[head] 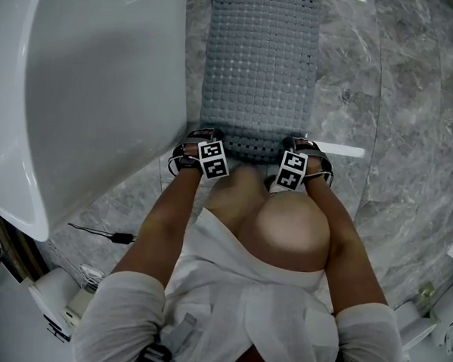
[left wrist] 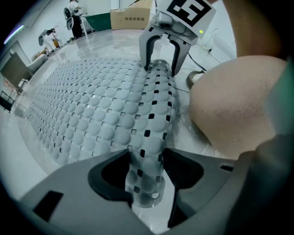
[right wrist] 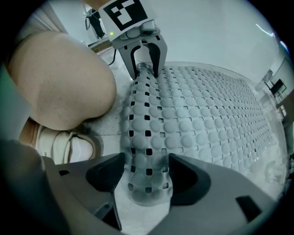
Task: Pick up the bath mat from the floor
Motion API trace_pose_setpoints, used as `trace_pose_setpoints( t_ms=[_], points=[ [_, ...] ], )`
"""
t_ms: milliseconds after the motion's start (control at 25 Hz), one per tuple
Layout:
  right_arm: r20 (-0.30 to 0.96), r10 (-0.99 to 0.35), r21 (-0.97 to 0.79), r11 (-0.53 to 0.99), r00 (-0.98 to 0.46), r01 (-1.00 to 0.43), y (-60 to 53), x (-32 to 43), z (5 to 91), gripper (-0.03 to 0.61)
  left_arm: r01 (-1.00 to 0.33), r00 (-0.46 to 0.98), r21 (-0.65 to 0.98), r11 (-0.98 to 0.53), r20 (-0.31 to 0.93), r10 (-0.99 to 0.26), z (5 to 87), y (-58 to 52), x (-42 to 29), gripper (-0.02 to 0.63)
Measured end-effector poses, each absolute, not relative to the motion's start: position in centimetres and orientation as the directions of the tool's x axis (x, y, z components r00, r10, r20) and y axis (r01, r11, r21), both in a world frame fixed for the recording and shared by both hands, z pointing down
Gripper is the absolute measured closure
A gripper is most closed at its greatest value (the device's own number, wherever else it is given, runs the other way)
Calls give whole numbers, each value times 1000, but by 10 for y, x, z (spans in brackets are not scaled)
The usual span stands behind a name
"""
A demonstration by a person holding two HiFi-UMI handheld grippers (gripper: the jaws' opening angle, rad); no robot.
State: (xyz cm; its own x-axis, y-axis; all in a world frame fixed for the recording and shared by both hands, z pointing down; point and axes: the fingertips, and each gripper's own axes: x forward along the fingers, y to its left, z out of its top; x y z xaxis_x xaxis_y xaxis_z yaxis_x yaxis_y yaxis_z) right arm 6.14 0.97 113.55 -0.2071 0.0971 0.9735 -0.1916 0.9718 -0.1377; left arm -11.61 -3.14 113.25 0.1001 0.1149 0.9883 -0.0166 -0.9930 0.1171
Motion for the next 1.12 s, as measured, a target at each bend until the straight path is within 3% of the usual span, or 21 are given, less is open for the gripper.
trace_pose_setpoints(
  t_ms=[440,880,1120],
  points=[
    [960,174,-224,948,-220,-228,-16,66,1126,476,1,38,260,-965,965,260,1128,-44,-118,486],
    [955,179,-247,921,-236,-301,-26,72,1087,511,-47,33,268,-962,963,267,1090,-53,-113,549],
    [945,221,-293,902,-242,-318,-12,76,1078,515,-60,44,361,-930,932,359,1078,-34,-108,557]
  ],
)
